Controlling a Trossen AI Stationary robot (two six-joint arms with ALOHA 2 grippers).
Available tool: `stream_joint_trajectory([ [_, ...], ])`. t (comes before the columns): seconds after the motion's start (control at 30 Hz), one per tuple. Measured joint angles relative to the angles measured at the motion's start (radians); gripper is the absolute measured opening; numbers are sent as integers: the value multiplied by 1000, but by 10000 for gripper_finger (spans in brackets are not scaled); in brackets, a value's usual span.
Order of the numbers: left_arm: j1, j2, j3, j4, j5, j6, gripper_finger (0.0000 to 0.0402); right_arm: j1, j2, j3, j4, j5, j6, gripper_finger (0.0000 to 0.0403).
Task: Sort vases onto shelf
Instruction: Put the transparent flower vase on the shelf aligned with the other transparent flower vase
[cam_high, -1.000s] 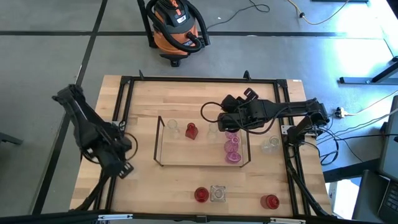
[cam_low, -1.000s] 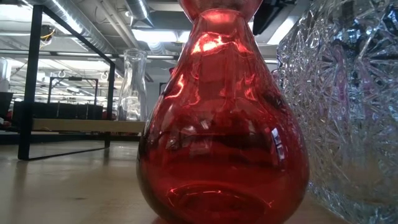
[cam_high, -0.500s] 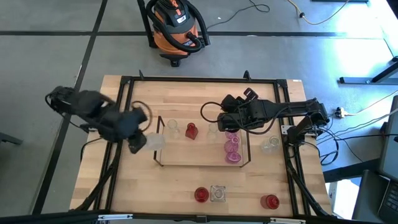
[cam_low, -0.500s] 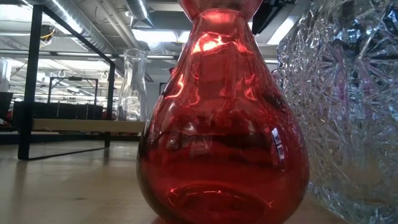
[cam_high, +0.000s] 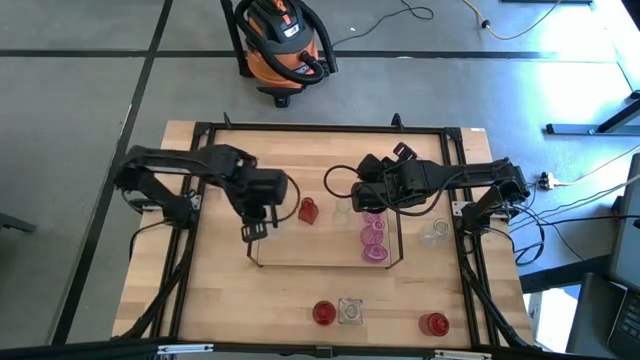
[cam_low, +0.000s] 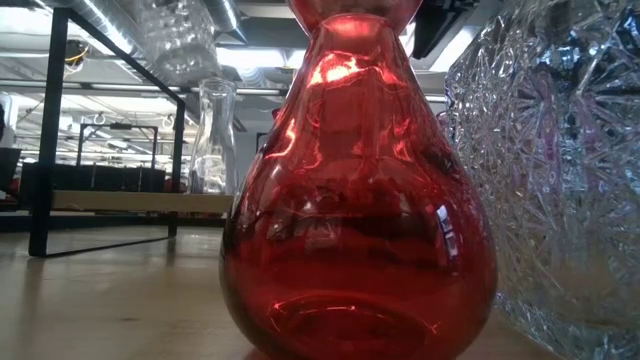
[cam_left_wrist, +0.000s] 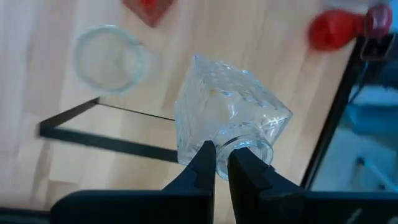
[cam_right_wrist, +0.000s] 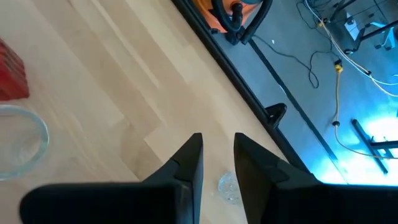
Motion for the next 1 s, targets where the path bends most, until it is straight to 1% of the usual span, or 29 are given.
stream_joint_trajectory([
  [0.13, 19, 60, 1, -2, 55, 74, 14, 0, 0, 0, -7, 0, 0, 74],
  [0.37, 60, 154, 1, -12, 73, 98, 14, 0, 0, 0, -8, 0, 0, 74],
  [0.5, 74, 198, 1, -8, 61, 98, 14, 0, 0, 0, -9, 3, 0, 74],
  [0.6, 80, 220, 1, 8, 60, 110, 14, 0, 0, 0, -15, 7, 0, 74],
  [0.73, 80, 232, -9, 83, 60, 108, 14, 0, 0, 0, -17, 8, 5, 74],
  [1.0, 80, 225, -98, 96, 63, 57, 14, 2, 0, 0, -42, 9, 35, 74],
])
